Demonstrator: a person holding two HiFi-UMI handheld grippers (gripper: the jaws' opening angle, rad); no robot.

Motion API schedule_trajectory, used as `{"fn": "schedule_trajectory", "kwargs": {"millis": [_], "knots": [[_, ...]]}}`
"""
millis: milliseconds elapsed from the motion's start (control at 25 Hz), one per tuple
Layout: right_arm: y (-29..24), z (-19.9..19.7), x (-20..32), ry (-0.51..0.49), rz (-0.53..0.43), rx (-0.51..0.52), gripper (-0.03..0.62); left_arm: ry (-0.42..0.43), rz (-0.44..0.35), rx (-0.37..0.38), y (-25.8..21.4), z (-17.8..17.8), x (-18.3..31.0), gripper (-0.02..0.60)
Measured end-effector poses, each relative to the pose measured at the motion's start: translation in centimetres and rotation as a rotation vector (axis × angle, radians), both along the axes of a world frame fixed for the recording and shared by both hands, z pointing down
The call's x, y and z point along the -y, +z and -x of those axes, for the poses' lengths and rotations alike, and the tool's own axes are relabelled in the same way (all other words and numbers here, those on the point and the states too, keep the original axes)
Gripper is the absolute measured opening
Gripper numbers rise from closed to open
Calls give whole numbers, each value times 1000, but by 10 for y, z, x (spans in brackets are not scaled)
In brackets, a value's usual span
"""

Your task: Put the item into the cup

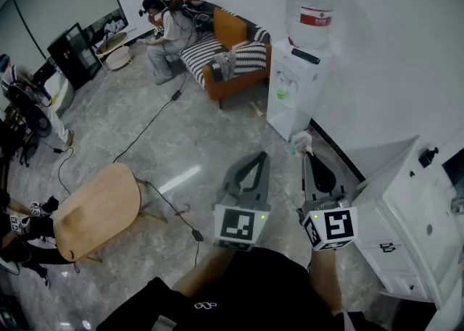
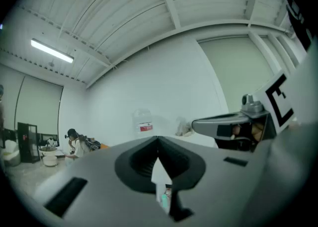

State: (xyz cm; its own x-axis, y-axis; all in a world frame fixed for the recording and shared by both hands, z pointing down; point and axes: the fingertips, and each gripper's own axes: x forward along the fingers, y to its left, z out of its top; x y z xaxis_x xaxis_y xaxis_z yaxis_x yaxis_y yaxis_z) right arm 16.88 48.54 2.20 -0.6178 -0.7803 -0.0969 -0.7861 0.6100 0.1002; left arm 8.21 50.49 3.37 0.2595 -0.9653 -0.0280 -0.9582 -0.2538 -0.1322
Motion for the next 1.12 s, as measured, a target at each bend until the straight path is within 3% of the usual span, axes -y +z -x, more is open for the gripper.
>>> {"fn": "schedule_trajectory", "kwargs": {"millis": [120, 360, 520, 1120], "knots": [[6, 1, 0, 4, -5, -36, 11, 13, 27, -52, 7, 0, 2, 11], [8, -2, -4, -3, -1, -32, 11, 12, 45, -1, 18, 4, 2, 11], [12, -10, -4, 4, -1, -24, 11, 22, 57, -44, 28, 2, 0, 11], [9, -16, 17, 14, -19, -17, 11, 16, 22, -115, 18, 16, 20, 11]]}}
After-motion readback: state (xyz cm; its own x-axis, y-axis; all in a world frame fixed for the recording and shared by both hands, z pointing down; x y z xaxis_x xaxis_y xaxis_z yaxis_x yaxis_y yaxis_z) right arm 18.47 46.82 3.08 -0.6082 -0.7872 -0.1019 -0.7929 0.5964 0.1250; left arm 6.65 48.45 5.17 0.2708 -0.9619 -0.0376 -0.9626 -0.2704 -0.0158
